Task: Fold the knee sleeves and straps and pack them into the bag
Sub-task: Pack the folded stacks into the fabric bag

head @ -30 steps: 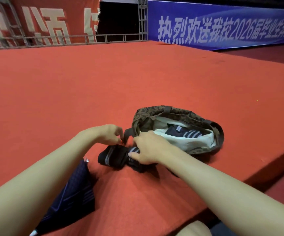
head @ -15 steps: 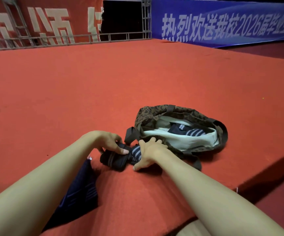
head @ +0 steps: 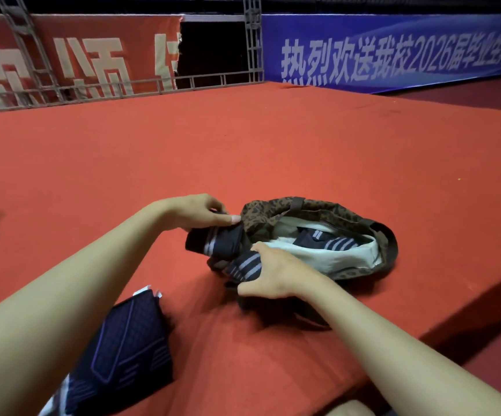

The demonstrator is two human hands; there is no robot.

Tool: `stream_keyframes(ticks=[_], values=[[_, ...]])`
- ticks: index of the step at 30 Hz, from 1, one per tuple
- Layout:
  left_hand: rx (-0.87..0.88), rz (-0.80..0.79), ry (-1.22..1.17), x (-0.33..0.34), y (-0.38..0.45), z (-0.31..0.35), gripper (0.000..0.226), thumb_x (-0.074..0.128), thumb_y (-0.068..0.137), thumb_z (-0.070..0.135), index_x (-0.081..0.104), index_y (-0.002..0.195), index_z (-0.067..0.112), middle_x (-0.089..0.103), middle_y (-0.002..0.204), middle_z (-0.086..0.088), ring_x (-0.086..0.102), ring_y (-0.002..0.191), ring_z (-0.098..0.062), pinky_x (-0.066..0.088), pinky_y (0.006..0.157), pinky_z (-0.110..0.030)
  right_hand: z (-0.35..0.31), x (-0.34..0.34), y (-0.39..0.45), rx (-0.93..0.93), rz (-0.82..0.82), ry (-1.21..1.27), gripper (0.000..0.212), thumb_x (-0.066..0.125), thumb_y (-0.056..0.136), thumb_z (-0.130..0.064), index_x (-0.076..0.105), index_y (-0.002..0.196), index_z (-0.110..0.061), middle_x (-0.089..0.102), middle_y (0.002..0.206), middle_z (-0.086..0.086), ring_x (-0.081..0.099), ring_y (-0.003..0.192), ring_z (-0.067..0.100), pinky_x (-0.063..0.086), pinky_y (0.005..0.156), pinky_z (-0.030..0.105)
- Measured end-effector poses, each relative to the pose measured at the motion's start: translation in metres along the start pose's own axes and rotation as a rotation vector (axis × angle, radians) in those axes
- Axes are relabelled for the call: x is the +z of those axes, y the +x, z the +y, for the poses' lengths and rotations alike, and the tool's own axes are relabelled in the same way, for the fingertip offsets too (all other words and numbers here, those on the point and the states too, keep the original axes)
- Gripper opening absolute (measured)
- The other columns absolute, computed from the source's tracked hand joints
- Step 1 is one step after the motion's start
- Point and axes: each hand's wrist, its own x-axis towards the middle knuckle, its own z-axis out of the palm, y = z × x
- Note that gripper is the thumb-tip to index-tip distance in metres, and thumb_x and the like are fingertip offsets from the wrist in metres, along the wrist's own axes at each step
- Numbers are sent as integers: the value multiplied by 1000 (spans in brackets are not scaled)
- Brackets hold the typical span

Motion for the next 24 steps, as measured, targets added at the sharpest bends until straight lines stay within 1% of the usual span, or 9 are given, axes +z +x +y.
stream_keyframes(ticks=[2, 9, 11, 13, 15, 17, 19, 22, 24], values=[[52, 26, -20, -1, 6, 20, 59, 66, 86, 73, 73, 95, 15, 70, 90, -6, 62, 82, -20, 48, 73, -33, 3, -24, -12, -24, 11, 9, 60, 75, 73, -56, 49, 120, -28, 61, 105, -8, 59, 100, 19, 49, 84, 34], [92, 28, -8, 14, 31, 67, 39, 64, 97, 57, 75, 95, 20, 72, 93, -1, 65, 84, -18, 51, 74, -30, 50, -91, -30, 48, 43, -143, 69, 74, 68, -57, 45, 127, -34, 62, 111, -5, 60, 96, 16, 46, 77, 31], [75, -45, -189, 25, 39, 73, 35, 65, 99, 50, 75, 97, 17, 74, 92, -2, 68, 81, -18, 54, 74, -30, 62, -107, -29, 90, 88, -117, 83, 70, 61, -61, 47, 134, -30, 64, 113, -6, 62, 98, 17, 48, 79, 32], [16, -191, -573, 37, 50, 78, 36, 63, 102, 42, 72, 108, 8, 76, 98, -10, 73, 83, -23, 60, 80, -36, 75, -122, -25, 96, 152, -2, 68, 75, 65, -55, 55, 124, -28, 69, 106, -4, 67, 97, 21, 55, 83, 36], [-59, -309, -807, 50, 60, 81, 40, 59, 104, 42, 69, 116, 5, 76, 100, -15, 74, 79, -26, 60, 76, -37, 87, -136, -23, 56, 200, 262, 52, 82, 65, -45, 62, 109, -24, 74, 97, 1, 72, 92, 24, 59, 81, 42], [-90, -348, -870, 63, 70, 83, 40, 58, 105, 41, 64, 125, 7, 74, 104, -15, 74, 78, -25, 60, 71, -35, 95, -147, -24, 9, 160, 599, 44, 80, 69, -36, 63, 106, -18, 72, 95, 8, 71, 86, 25, 57, 77, 42], [-111, -363, -894, 76, 76, 84, 44, 57, 105, 37, 60, 135, 4, 74, 113, -16, 74, 85, -26, 61, 77, -39, 101, -155, -28, 0, 85, 865, 29, 73, 82, -29, 62, 106, -17, 66, 96, 14, 64, 85, 28, 53, 75, 40], [-132, -433, -782, 90, 79, 81, 47, 61, 103, 36, 61, 140, 8, 70, 128, -15, 70, 104, -28, 54, 102, -46, 107, -159, -27, 21, 50, 937, 30, 73, 82, -31, 61, 107, -18, 63, 97, 16, 62, 86, 29, 56, 72, 38], [-50, -532, -669, 94, 76, 81, 34, 59, 103, 31, 70, 131, 15, 69, 136, -8, 66, 116, -25, 54, 104, -38, 114, -155, -22, 29, 44, 876, 39, 76, 73, -34, 60, 105, -19, 64, 96, 13, 65, 85, 28, 57, 73, 38]])
